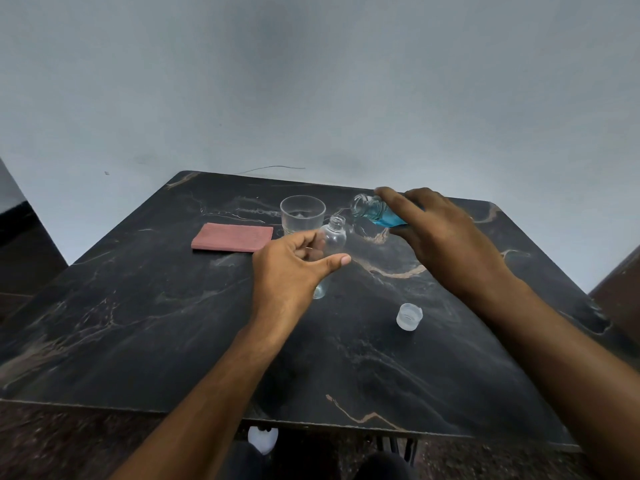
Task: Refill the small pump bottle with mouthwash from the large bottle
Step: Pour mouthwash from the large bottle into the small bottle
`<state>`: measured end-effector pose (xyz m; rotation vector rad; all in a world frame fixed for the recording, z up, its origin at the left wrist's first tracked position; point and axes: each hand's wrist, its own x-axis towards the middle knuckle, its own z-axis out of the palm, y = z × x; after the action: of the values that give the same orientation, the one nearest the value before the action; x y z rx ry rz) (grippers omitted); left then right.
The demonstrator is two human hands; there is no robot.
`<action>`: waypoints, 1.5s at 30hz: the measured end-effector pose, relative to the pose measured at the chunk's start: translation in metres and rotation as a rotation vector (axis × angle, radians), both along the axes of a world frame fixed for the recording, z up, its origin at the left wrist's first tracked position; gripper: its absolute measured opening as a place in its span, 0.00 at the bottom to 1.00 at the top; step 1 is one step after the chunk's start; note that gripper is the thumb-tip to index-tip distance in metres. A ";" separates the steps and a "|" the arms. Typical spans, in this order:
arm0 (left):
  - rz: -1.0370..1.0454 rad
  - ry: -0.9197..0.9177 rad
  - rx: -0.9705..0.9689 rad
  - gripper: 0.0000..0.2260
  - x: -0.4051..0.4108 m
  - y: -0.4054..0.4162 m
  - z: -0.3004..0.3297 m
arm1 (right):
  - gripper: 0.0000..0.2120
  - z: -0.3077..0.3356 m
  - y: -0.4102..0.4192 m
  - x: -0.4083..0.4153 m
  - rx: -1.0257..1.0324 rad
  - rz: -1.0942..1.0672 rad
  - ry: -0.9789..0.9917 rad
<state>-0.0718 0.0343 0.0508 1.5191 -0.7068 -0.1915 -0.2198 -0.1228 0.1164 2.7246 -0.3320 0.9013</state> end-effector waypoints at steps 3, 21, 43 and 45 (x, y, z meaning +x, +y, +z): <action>-0.017 0.003 0.014 0.26 0.005 0.000 0.008 | 0.29 0.001 0.005 0.000 0.088 0.024 -0.021; -0.065 0.034 0.002 0.23 -0.005 -0.009 0.012 | 0.30 0.003 0.005 -0.003 0.088 0.018 0.018; -0.061 -0.030 0.017 0.25 0.001 -0.007 -0.003 | 0.32 0.003 -0.004 0.001 -0.061 -0.011 0.129; -0.067 -0.034 0.021 0.23 0.001 -0.006 -0.003 | 0.32 0.003 -0.003 0.001 -0.067 -0.009 0.132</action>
<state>-0.0713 0.0279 0.0482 1.5226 -0.7861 -0.2248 -0.2188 -0.1261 0.1192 2.7014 -0.2819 0.7130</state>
